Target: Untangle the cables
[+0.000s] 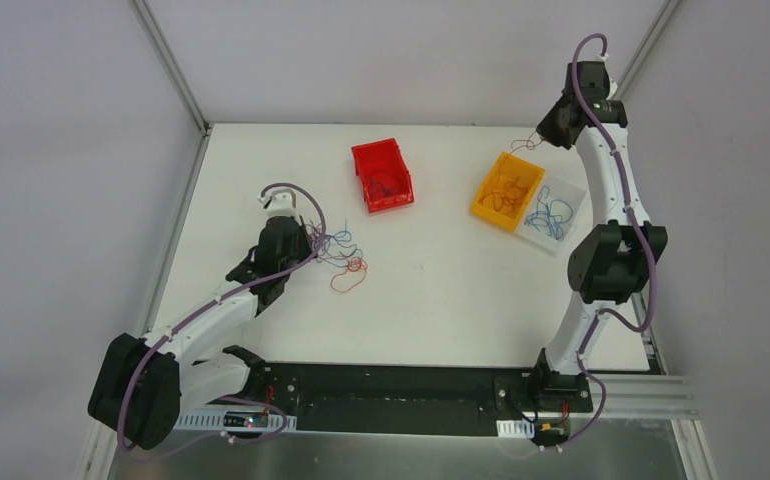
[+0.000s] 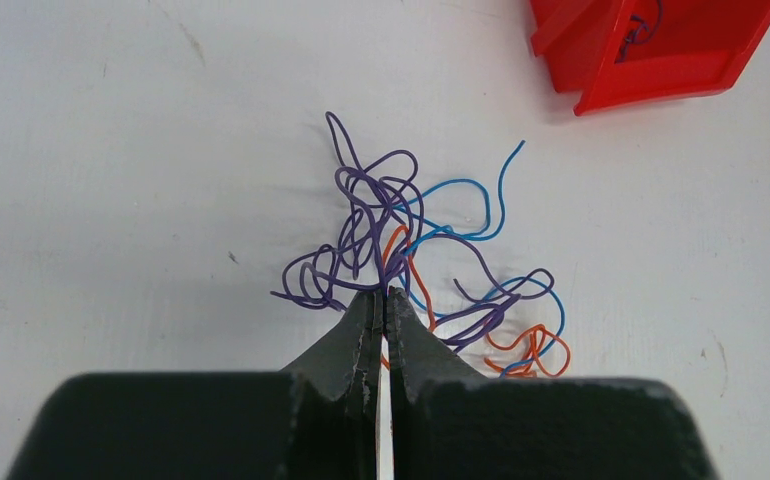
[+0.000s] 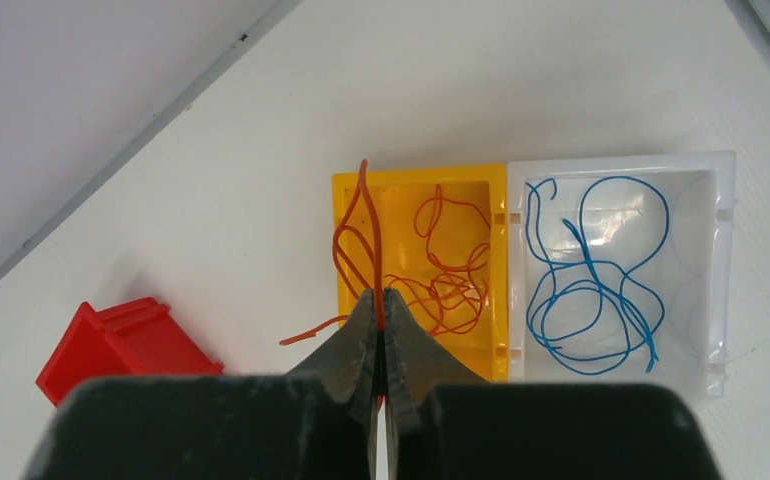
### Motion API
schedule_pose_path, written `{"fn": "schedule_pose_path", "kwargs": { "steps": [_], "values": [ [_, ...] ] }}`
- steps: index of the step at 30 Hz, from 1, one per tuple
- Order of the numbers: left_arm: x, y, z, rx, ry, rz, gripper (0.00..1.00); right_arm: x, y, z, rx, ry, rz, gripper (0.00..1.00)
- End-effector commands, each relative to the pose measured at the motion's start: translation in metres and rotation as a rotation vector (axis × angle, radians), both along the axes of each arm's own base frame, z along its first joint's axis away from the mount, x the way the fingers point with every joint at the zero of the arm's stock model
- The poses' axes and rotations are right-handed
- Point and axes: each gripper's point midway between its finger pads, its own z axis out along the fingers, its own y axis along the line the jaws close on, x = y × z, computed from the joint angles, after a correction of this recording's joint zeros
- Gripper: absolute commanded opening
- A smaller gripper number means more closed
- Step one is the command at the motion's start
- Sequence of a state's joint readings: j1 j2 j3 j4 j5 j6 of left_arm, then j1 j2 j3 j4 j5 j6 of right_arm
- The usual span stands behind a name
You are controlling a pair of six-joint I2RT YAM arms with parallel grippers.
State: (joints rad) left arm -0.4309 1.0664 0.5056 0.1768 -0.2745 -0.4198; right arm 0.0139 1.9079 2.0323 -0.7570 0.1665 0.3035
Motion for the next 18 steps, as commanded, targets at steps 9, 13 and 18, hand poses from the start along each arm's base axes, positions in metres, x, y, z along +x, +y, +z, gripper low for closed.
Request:
{"fn": "schedule_pose_path", "kwargs": {
  "steps": [9,13,18],
  "values": [
    [0.005,-0.006,0.012,-0.013,-0.041,-0.033,0.0,-0.018,-0.023,-0.034,-0.105,0.027,-0.121,0.0],
    [0.004,-0.007,0.01,-0.016,-0.037,-0.035,0.0,-0.03,-0.034,-0.084,-0.212,0.143,-0.175,0.0],
    [0.005,-0.01,0.01,-0.025,-0.036,-0.045,0.0,-0.023,-0.024,-0.107,-0.295,0.214,-0.143,0.0]
  ]
}}
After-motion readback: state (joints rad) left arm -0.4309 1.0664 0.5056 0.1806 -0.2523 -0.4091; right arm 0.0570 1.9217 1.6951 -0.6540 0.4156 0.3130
